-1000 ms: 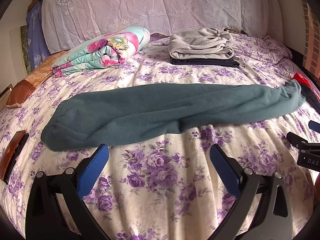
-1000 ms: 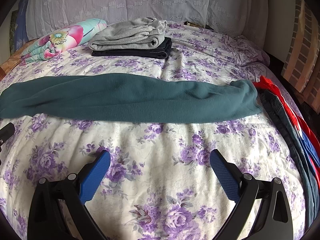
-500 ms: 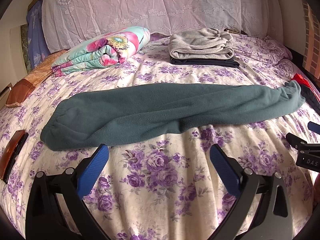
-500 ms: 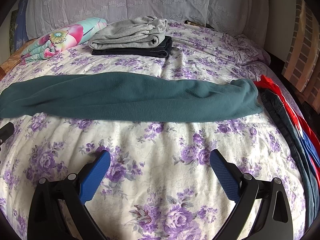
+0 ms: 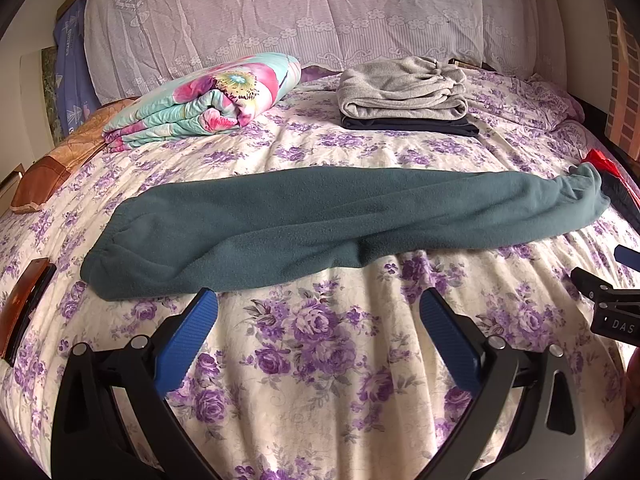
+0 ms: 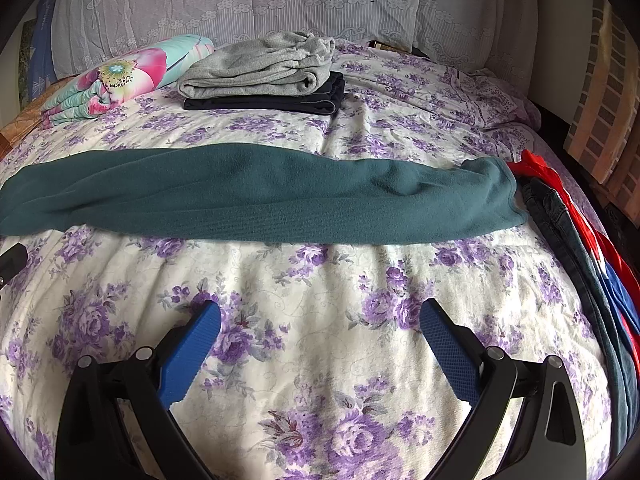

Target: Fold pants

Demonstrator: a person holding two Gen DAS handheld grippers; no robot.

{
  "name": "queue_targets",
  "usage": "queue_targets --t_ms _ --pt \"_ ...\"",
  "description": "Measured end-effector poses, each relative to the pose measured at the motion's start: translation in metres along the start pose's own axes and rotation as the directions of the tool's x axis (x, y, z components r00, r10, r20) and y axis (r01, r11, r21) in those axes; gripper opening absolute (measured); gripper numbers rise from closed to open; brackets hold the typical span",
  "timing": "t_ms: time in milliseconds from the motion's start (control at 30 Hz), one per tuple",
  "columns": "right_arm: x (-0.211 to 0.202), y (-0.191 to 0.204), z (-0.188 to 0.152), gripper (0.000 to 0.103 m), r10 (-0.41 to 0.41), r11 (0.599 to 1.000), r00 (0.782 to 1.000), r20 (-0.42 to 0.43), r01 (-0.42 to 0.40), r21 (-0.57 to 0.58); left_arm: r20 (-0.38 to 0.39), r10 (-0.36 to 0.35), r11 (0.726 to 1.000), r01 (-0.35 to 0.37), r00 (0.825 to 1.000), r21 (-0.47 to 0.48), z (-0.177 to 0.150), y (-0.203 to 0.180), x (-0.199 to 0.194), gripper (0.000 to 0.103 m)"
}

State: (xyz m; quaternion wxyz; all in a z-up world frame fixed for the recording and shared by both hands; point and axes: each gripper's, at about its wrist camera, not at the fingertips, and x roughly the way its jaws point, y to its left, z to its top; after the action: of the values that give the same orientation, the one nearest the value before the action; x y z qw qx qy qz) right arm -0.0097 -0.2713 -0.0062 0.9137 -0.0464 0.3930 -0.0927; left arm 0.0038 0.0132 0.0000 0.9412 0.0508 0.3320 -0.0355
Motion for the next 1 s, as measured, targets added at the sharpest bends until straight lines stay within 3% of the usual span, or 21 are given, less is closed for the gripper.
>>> queue_targets --t_ms 1000 --pt "-0.0039 -0.0004 0.0038 0.1 0.0 1.0 1.0 -0.006 0.0 -0.001 0.0 -0.004 1.0 0.004 1.0 -0.006 0.0 0.0012 -0.0002 0.098"
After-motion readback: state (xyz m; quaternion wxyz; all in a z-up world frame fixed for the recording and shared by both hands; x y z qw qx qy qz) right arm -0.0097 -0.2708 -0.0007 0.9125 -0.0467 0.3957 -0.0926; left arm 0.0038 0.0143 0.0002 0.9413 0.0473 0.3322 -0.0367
